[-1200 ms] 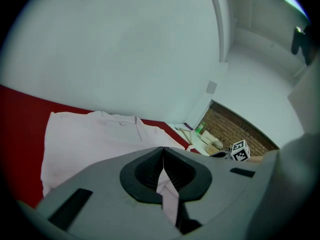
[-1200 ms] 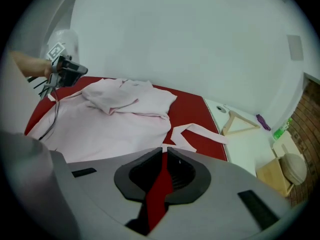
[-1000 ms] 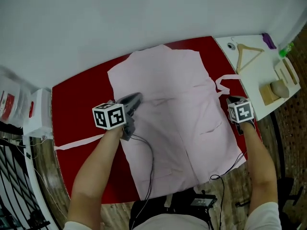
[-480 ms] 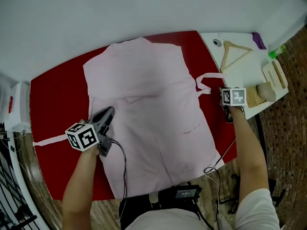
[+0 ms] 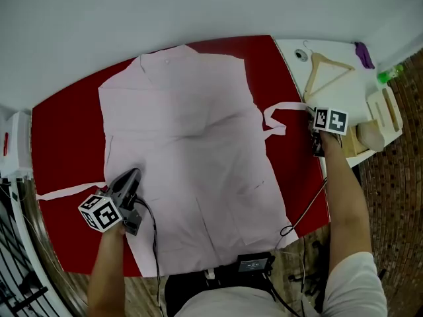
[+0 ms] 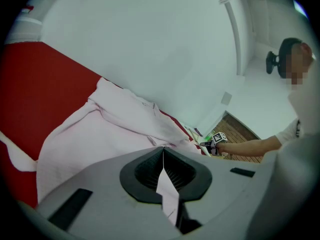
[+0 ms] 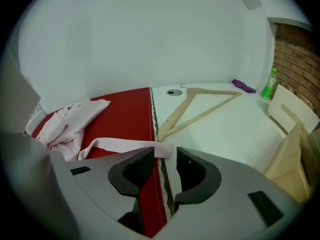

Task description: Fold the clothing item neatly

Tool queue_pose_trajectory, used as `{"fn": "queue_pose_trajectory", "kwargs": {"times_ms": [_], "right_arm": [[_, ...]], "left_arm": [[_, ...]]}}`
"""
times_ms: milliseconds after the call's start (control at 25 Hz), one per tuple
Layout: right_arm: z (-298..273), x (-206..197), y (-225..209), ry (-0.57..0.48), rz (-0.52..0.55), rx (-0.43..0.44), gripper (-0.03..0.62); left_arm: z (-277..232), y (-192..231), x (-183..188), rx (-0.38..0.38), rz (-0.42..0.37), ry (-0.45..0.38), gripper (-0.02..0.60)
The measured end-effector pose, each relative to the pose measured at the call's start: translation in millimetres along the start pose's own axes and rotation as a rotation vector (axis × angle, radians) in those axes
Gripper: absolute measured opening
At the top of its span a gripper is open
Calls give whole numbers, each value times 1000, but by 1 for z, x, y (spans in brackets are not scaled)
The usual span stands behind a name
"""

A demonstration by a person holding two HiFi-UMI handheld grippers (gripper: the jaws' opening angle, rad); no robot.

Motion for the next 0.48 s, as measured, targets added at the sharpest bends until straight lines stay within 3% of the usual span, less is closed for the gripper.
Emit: {"fn": "queue_pose_trajectory", "kwargs": {"times_ms": [360, 480], "right_arm": [[-19, 4, 3, 11, 60, -30, 115], [-14, 2, 5, 20, 124, -31, 52]], "left_arm": [[-10, -4, -9, 9, 13, 25, 6], [-12, -9, -9, -6, 5, 35, 6]]}}
Point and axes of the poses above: the fingertips, and each gripper's own axes: z backward along the fingers, y to its left, x out of its top, the point moved 8 cm from there along z, backward along the fingers, and after that the axes turned 3 degrees about -x, right-handed, at the moved point
